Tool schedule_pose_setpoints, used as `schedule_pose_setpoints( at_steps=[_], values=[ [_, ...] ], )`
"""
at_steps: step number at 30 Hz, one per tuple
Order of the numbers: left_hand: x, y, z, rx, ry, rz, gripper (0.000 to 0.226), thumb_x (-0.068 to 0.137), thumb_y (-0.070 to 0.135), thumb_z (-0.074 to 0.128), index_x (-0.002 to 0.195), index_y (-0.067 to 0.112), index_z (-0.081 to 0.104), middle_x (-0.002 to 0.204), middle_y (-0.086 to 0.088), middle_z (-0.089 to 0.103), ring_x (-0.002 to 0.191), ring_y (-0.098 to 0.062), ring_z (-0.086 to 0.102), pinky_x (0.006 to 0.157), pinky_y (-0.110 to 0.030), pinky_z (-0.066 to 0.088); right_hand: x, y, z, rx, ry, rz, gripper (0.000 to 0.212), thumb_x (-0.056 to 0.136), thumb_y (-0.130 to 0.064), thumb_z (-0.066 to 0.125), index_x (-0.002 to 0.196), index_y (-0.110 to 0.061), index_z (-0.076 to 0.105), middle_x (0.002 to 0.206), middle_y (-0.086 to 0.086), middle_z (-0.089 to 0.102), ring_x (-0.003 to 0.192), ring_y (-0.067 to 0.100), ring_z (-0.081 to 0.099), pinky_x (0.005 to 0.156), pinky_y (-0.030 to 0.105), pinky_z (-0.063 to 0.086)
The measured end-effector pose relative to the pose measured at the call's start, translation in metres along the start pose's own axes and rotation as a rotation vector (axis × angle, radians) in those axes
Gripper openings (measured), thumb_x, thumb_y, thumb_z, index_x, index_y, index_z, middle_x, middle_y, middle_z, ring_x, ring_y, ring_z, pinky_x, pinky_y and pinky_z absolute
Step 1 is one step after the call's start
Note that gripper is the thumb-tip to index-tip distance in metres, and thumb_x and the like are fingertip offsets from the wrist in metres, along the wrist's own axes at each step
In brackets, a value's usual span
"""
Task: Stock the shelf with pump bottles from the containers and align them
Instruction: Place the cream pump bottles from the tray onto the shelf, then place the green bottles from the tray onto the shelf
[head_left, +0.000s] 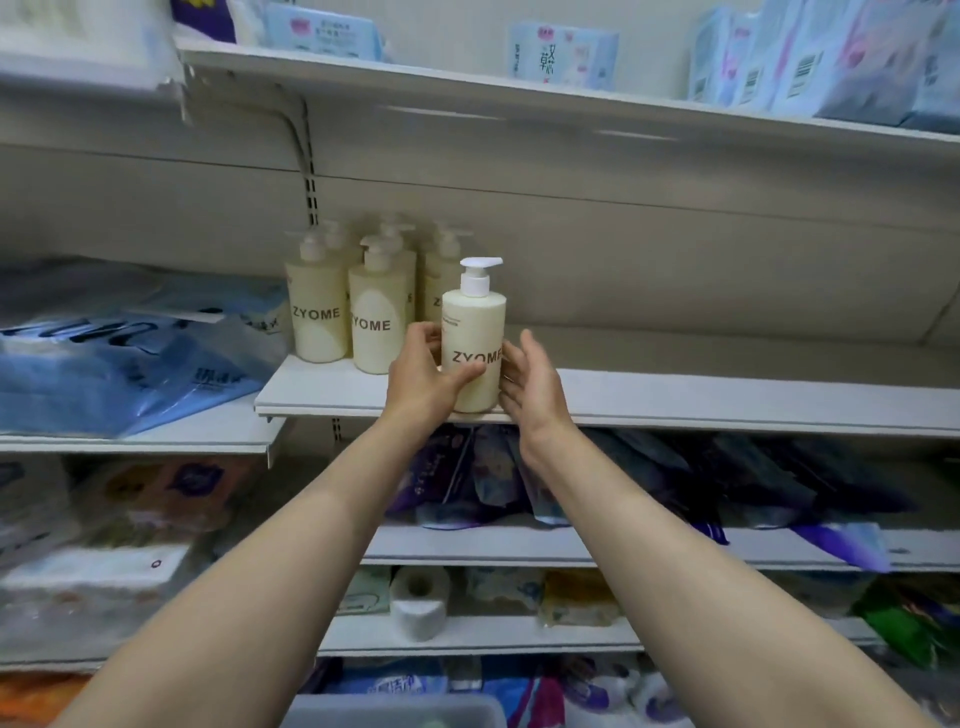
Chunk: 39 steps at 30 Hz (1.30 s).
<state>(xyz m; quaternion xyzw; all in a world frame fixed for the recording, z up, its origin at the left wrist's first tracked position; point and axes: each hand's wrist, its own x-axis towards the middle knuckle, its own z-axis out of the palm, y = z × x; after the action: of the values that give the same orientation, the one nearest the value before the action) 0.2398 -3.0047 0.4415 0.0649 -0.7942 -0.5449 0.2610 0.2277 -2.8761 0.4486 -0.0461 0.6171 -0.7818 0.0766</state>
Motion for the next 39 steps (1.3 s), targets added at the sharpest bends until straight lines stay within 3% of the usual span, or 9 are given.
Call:
schedule_pose_setpoints(
  at_steps=[3,6,9,13,18,23,29,34,39],
  values=[
    [0.014,-0.009,0.003,0.031,0.032,0.006,0.065,0.078,0.029,0.083,0.133,0.021,0.048,0.119,0.012,0.058,0.105,-0.003,0.053,0.08,-0.009,0.039,0.022,0.004,0.003,0.002,-0.037,0.004,0.036,0.104,-0.047,0.038,0.103,-0.029,0.068,0.098,-0.01,0.074,0.093,0.001,0.07,0.07,0.016,0.053],
    [0.028,-0.015,0.007,0.088,0.075,-0.004,0.066,0.081,0.032,0.079,0.139,0.02,0.048,0.131,0.0,0.059,0.117,-0.014,0.055,0.102,-0.033,0.046,0.041,0.006,0.008,0.0,-0.064,0.015,0.041,0.105,-0.047,0.036,0.121,-0.022,0.066,0.109,-0.004,0.072,0.102,0.006,0.068,0.079,0.021,0.054],
    [0.039,-0.02,0.009,0.131,0.128,-0.011,0.057,0.085,0.032,0.075,0.136,0.017,0.054,0.125,-0.006,0.062,0.117,-0.023,0.057,0.102,-0.044,0.047,0.059,0.008,0.016,-0.001,-0.083,0.031,0.045,0.105,-0.047,0.038,0.124,-0.016,0.065,0.119,0.005,0.07,0.11,0.014,0.066,0.09,0.029,0.054],
    [0.049,-0.025,0.014,0.156,0.219,-0.071,0.054,0.088,0.031,0.071,0.133,0.01,0.052,0.127,-0.008,0.061,0.119,-0.024,0.057,0.102,-0.044,0.046,0.079,0.012,0.022,-0.009,-0.095,0.051,0.038,0.102,-0.049,0.045,0.106,-0.02,0.069,0.107,0.0,0.074,0.1,0.011,0.07,0.078,0.026,0.057],
    [0.047,-0.026,0.022,0.113,0.3,-0.087,0.051,0.089,0.028,0.07,0.133,0.012,0.05,0.129,-0.004,0.06,0.119,-0.019,0.056,0.103,-0.041,0.048,0.091,0.019,0.024,-0.016,-0.107,0.042,0.044,0.1,-0.05,0.046,0.122,-0.017,0.066,0.119,0.002,0.071,0.108,0.014,0.067,0.096,0.036,0.055],
    [0.039,-0.024,0.021,0.102,0.334,-0.112,0.05,0.088,0.028,0.072,0.132,0.017,0.05,0.128,0.0,0.06,0.117,-0.014,0.056,0.098,-0.028,0.047,0.089,0.019,0.02,-0.044,-0.125,0.018,0.033,0.102,-0.049,0.042,0.112,-0.027,0.064,0.106,-0.012,0.068,0.1,0.004,0.065,0.085,0.027,0.053],
    [-0.001,-0.019,0.02,0.053,0.351,-0.058,0.044,0.089,0.03,0.071,0.127,0.017,0.053,0.122,0.004,0.061,0.107,-0.005,0.059,0.085,-0.014,0.046,0.042,0.026,0.016,-0.217,-0.032,-0.214,0.05,0.093,-0.051,0.041,0.13,-0.025,0.063,0.133,-0.007,0.063,0.127,0.013,0.055,0.112,0.044,0.041],
    [-0.069,-0.046,0.025,-0.015,0.395,0.042,0.034,0.089,0.022,0.069,0.12,0.014,0.056,0.113,-0.002,0.061,0.094,-0.007,0.06,0.089,-0.026,0.051,-0.02,0.069,0.001,-0.244,0.034,-0.35,0.039,0.095,-0.034,0.045,0.125,-0.019,0.066,0.127,-0.003,0.066,0.122,0.011,0.058,0.108,0.042,0.046],
    [-0.149,-0.116,0.033,-0.006,0.256,-0.163,0.033,0.089,0.022,0.07,0.118,0.016,0.056,0.113,-0.003,0.059,0.092,-0.013,0.06,0.089,-0.034,0.051,-0.058,0.127,-0.019,-0.361,0.059,-0.247,0.034,0.097,-0.031,0.045,0.123,-0.022,0.065,0.123,-0.007,0.067,0.116,0.008,0.06,0.102,0.04,0.049]
  ],
)
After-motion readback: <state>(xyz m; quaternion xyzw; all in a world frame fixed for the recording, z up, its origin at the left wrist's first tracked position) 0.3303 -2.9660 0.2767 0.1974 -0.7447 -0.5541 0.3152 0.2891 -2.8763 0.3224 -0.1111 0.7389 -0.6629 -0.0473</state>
